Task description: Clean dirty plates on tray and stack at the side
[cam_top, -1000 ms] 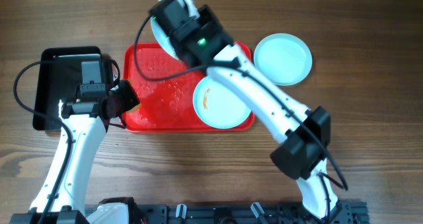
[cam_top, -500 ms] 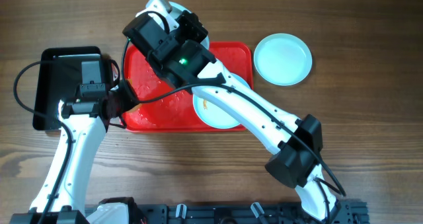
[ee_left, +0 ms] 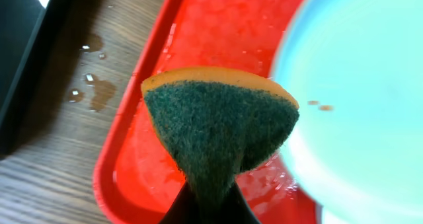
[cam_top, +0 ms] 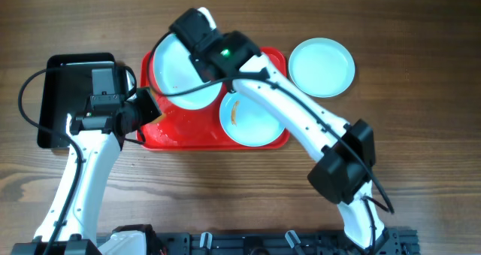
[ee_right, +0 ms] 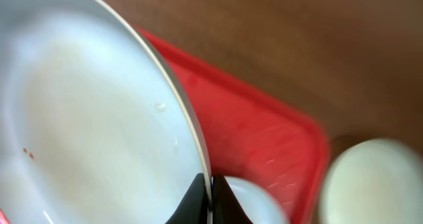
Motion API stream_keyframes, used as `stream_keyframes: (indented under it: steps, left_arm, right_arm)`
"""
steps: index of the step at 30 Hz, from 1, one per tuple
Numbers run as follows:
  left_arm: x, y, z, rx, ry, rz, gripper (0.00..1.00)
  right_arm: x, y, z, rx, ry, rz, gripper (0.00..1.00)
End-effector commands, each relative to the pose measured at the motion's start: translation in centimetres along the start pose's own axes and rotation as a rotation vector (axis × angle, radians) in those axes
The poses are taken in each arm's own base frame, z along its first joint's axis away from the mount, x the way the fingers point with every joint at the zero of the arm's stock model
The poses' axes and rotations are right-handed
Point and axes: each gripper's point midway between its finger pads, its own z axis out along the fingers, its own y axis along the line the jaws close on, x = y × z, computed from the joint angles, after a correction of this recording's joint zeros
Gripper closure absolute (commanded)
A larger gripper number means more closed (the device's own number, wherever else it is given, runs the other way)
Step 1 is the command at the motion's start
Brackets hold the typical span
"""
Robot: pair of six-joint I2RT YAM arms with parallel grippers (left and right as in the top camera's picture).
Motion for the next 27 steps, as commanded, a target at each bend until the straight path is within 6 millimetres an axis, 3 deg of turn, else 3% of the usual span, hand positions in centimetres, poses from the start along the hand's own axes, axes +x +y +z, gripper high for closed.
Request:
stream_keyframes:
  steps: [1,9,13,18,27]
  left_arm:
    - [0.1,-0.9,0.1,0.058,0.013,-0.011,0.96]
    - [-0.5,-1.7,0.1,0.094,-0.008,-0.006,0.96]
    - [-0.6,-1.6,0.6,0.093,-0.004,-0.006,0.96]
    - [-0.1,-1.4,2.4,0.081,0.041,-0.013,0.96]
    - [3.0,-2.7,7.1,0.155,0.215,-0.016,0.96]
  right_arm:
    - [3.3,2.1,3.4,-0.225,0.139,0.199,0.96]
    - [8.0,5.8,7.8,-0.402,0.211,0.256,0.96]
    - [9.6,6.3,8.9,-0.408,0.242,0.315,0.96]
    - [10.6,6.4,9.6,-0.403,0.261,0.314,0.96]
    - [10.6,6.5,9.6,-0.402,0.26,0.336,0.96]
